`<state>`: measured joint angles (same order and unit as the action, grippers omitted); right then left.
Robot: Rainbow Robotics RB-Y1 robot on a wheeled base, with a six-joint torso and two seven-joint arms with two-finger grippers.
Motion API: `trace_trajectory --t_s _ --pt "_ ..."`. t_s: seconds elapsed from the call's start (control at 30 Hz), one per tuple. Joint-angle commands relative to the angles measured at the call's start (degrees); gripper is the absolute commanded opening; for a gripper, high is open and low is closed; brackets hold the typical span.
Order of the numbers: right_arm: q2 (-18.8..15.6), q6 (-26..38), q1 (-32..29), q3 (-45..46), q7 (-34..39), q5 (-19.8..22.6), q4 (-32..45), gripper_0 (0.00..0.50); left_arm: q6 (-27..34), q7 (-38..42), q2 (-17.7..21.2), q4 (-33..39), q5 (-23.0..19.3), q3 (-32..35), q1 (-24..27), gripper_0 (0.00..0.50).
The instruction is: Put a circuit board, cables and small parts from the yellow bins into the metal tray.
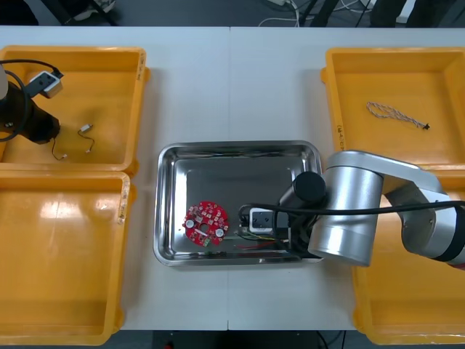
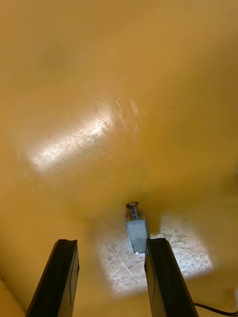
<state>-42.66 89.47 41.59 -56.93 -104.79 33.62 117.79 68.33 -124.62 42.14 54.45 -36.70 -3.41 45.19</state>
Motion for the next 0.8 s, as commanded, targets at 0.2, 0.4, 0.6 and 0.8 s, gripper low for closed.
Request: trace_trajectory --t_s 0.2,0.4,0.6,0.8 --pt "3.99 12.22 1.74 17.11 -1.55 8.56 2.97 0.500 -2.67 1.84 -1.27 0.13 -1.01 -0.72 2.00 0.394" --pt "5.75 20.53 1.83 27.75 -1.03 12.78 2.97 0.500 -3.03 2.02 -1.27 0.13 -1.54 -1.42 1.83 0.393" --pt "6.36 20.53 1.92 40.49 -0.50 14.28 3.06 0.500 -3.29 2.10 -1.45 0.13 -1.80 -1.42 1.39 0.393" --pt "3.99 20.53 1.92 47.52 -0.32 15.24 1.74 0.500 -3.29 2.10 -1.45 0.13 -2.06 -1.42 1.21 0.393"
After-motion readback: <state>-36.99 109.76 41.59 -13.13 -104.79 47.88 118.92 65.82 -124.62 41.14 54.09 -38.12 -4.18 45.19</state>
